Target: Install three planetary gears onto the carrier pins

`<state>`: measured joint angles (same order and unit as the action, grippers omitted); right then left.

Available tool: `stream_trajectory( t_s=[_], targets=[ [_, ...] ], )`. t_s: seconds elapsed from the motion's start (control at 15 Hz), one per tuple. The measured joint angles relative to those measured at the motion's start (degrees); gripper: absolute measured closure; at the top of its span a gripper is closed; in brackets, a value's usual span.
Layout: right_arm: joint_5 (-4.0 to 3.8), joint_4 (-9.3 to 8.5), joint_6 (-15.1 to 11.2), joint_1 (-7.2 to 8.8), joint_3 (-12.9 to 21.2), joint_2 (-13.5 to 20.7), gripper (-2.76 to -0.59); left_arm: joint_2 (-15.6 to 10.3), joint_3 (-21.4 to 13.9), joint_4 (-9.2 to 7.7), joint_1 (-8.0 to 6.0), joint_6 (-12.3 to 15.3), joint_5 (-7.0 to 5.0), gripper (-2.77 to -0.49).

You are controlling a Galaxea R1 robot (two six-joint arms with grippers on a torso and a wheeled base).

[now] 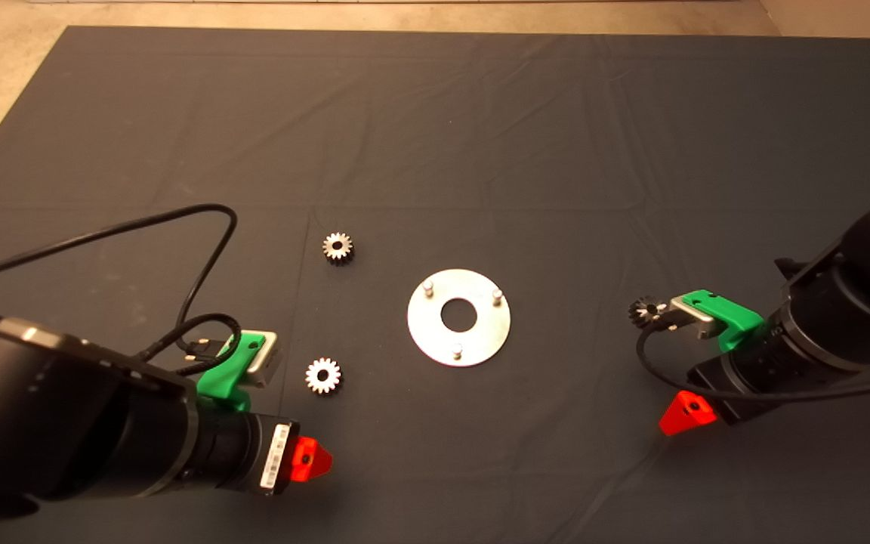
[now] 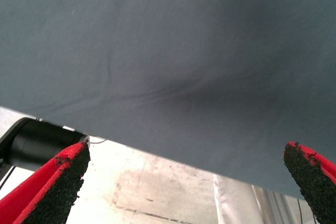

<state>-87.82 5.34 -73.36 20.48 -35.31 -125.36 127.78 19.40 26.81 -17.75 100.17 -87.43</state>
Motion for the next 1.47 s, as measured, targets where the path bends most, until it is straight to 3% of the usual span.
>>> stream_trajectory(
  t_s=[0.53,0.67,1.07,1.47],
  targets=[
    [-0.05,0.72,7.6,0.02,-6.8,0.8,-2.75,0.0,0.0,-0.02,0.00,0.0,0.00,-2.76],
    [-0.02,2.53,8.4,0.02,-7.1,0.9,-2.75,0.0,0.0,0.00,0.00,0.0,0.00,-2.76],
    [0.06,10.66,9.1,0.02,-4.4,3.0,-2.75,0.0,0.0,-0.01,0.00,0.0,0.00,-2.76],
    [0.06,14.64,9.3,0.00,-3.1,6.8,-2.75,0.0,0.0,-0.02,0.00,0.0,0.00,-2.76]
  ],
)
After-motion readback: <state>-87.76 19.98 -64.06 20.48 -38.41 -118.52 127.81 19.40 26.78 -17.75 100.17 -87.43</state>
